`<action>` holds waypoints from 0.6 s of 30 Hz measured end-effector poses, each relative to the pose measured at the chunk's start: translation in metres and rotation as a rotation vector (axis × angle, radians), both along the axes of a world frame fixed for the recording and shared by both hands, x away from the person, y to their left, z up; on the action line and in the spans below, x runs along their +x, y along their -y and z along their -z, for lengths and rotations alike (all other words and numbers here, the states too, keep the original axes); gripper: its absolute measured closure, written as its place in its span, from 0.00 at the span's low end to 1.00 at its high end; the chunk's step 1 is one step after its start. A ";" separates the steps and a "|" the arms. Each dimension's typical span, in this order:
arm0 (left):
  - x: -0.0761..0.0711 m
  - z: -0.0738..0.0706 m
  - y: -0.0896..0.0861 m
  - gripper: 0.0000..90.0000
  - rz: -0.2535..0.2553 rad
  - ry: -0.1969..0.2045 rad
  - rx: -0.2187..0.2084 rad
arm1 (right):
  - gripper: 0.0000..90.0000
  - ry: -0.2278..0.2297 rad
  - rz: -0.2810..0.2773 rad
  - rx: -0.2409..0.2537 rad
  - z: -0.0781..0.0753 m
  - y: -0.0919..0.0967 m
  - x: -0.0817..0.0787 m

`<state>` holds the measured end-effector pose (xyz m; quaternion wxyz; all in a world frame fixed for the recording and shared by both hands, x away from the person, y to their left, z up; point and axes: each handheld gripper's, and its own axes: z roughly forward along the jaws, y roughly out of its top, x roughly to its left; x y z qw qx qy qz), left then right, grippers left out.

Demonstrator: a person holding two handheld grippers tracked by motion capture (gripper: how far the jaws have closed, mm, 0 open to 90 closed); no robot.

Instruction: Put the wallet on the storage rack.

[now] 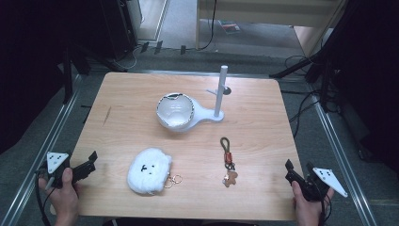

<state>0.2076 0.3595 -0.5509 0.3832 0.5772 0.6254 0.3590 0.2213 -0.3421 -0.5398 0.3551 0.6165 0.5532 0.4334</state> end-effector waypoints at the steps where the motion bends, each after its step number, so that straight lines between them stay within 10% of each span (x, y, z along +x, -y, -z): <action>1: 0.000 0.000 0.000 0.12 -0.003 -0.001 -0.005 | 0.26 -0.005 0.000 -0.008 0.000 0.000 -0.001; 18: 0.001 0.000 -0.001 0.15 0.036 -0.020 -0.015 | 0.28 0.014 -0.077 0.017 -0.022 -0.024 -0.008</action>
